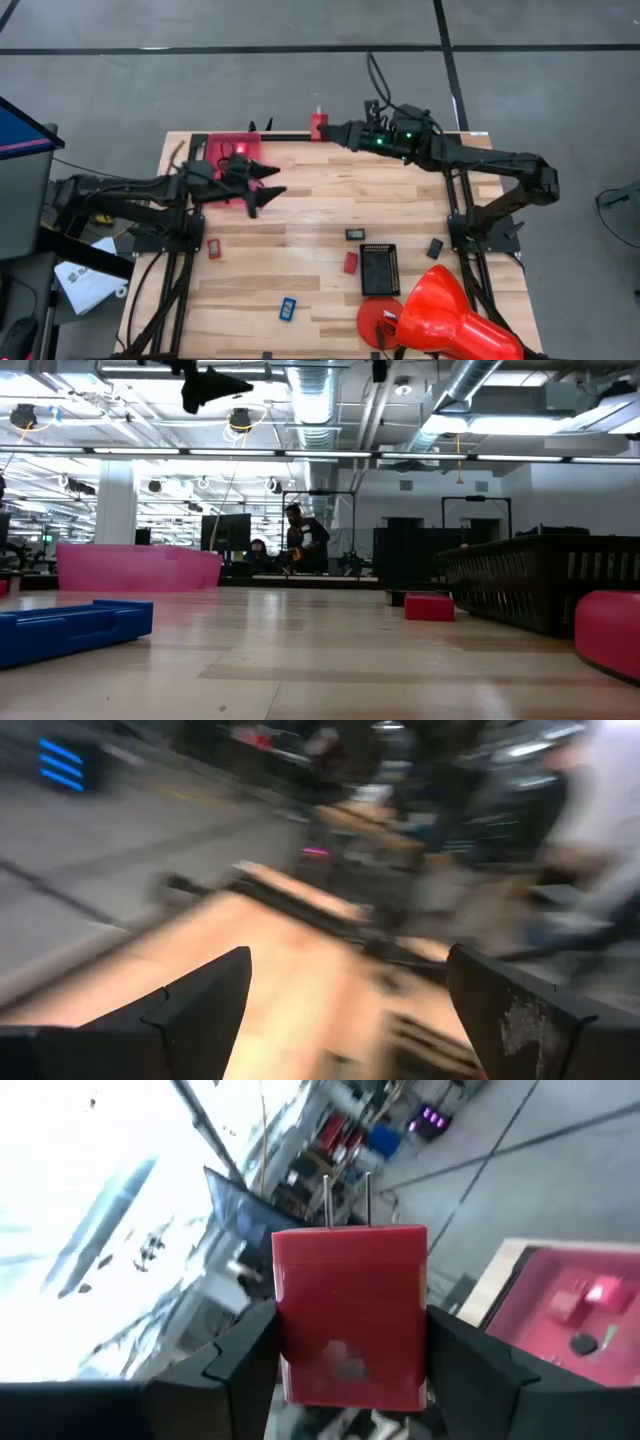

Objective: Pick & Place Office items
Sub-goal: Put the red charger adapter into the pink bin

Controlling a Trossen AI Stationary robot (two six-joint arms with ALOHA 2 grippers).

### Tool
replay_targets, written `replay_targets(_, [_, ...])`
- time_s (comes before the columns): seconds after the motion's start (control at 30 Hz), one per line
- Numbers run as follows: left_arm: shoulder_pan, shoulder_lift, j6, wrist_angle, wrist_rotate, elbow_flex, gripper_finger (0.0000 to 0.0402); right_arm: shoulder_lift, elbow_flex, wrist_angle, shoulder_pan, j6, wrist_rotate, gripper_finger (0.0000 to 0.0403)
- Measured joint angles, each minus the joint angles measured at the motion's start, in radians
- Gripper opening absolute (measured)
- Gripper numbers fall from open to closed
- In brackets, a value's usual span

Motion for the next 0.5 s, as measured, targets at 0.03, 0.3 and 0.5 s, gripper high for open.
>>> replay_targets(0.03, [-0.036,0.028,0.052,0.002,-0.109,0.019,0.0324,0.002,0.0,0.006,-0.004,0.006,0.01,0.0212])
replay_targets(0.3, [-0.182,0.248,0.653,0.362,-0.655,0.141,0.0324,0.088,0.0,0.196,-0.002,0.082,0.01,0.0217])
replay_targets(0.5, [-0.173,0.29,0.7,0.642,-0.656,0.155,0.0324,0.124,-0.002,0.233,0.006,0.095,-0.01,0.0216])
